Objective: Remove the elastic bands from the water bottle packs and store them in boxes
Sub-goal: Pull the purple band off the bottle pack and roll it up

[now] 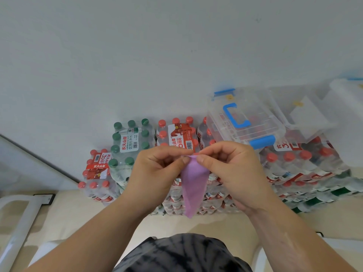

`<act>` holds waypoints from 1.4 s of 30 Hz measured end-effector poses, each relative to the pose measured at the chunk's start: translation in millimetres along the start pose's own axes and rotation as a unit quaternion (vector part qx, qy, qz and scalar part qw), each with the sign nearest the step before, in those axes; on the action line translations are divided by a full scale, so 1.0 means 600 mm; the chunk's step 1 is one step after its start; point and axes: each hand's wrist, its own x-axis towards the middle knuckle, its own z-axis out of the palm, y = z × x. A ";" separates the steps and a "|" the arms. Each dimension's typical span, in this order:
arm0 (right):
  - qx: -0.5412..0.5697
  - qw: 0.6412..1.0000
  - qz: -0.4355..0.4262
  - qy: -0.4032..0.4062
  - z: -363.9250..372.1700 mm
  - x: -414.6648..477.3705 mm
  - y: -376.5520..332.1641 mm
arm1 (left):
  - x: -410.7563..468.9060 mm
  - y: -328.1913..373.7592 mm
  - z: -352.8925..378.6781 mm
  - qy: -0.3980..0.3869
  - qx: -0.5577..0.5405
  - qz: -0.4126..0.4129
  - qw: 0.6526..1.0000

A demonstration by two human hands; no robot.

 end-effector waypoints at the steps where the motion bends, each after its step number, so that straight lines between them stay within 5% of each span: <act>1: -0.005 1.000 0.003 0.004 0.000 0.000 0.001 | -0.001 0.001 -0.001 -0.004 0.005 0.004 1.000; 18: -0.021 0.999 -0.029 -0.015 -0.001 -0.002 -0.002 | 0.005 0.004 -0.006 -0.041 0.034 -0.001 0.999; 28: 0.009 0.999 0.000 0.032 0.002 0.001 0.006 | 0.025 0.012 0.000 0.039 -0.036 -0.039 0.998; 42: -0.046 0.997 -0.042 0.046 0.015 0.046 -0.018 | 0.071 0.053 -0.009 0.040 -0.044 -0.005 0.998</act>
